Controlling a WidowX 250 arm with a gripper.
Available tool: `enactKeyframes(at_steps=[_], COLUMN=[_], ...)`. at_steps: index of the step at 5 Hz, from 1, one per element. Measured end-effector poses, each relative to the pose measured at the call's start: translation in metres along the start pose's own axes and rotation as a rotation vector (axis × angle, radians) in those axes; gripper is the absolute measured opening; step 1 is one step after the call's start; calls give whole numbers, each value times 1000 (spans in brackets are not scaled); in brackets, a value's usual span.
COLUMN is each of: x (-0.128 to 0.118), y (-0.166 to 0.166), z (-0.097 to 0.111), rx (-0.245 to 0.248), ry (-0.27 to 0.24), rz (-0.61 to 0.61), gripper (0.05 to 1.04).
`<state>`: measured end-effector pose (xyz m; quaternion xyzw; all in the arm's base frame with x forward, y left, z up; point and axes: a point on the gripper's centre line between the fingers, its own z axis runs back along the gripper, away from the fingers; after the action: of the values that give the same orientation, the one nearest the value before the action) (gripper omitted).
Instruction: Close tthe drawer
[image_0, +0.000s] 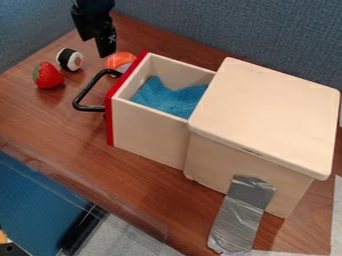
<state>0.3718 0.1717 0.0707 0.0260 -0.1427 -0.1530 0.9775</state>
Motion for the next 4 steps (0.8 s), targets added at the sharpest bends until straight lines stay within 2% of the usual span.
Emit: enactKeyframes(at_steps=[1,2,4], x=[-7,-15,-34], y=[-5,-6,9], z=[-15,-15,-15], rx=[-35,-96,-158], ry=[33,62,-10], rz=[-1,-98,-276], gripper=[1001,1001,1001])
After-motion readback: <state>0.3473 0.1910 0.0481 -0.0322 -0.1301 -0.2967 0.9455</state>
